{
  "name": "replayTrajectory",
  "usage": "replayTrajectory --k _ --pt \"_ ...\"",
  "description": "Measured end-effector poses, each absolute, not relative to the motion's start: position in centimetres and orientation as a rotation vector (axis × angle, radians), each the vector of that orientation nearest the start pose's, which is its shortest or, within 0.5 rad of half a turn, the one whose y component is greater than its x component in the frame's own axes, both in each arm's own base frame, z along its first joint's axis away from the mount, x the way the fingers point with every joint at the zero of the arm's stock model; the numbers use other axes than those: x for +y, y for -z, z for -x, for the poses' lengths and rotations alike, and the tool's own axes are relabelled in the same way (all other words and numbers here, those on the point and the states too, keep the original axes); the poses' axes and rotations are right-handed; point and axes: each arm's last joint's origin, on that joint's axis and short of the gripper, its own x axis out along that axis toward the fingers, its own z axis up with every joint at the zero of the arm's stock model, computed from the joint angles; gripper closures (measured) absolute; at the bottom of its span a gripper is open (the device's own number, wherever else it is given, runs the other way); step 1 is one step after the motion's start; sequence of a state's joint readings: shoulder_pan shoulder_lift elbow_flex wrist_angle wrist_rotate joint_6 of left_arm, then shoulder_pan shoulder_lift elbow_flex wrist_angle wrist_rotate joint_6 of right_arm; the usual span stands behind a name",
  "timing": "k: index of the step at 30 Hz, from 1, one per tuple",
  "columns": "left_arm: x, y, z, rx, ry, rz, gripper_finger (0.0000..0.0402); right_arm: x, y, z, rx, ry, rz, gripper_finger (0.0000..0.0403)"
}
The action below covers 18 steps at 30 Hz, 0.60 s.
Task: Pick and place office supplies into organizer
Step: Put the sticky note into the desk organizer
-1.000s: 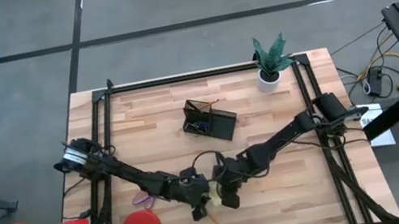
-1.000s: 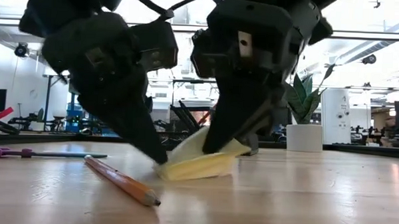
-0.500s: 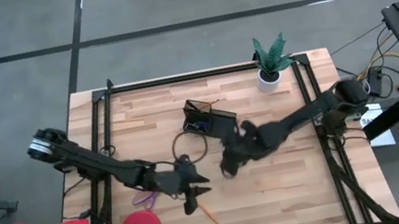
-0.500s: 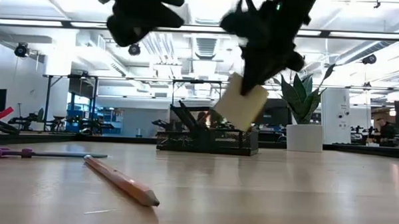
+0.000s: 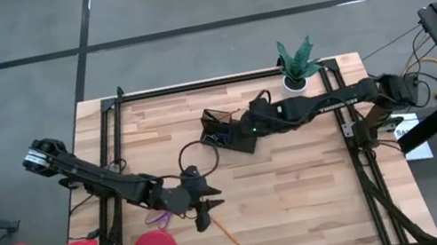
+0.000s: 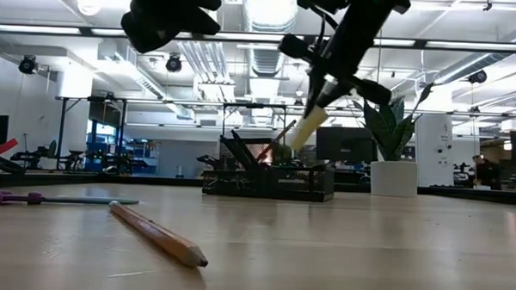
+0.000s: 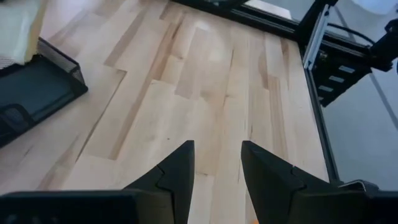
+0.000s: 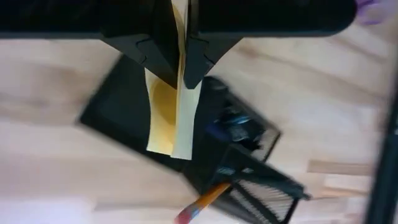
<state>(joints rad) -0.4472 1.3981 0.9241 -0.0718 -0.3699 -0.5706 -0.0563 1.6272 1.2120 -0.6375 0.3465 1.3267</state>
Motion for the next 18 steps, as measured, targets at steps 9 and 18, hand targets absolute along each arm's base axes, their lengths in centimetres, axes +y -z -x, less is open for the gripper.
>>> replayTrajectory --k 9,18 --pt "-12.7 -25.1 -27.6 0.52 -0.06 0.337 0.0284 -2.9 -21.4 -34.9 0.55 1.053 -1.218 0.0394" --pt "-13.3 -25.1 -27.4 0.525 -0.044 0.348 0.0284 -3.2 -19.3 -35.5 0.472 1.187 -1.242 0.0394"
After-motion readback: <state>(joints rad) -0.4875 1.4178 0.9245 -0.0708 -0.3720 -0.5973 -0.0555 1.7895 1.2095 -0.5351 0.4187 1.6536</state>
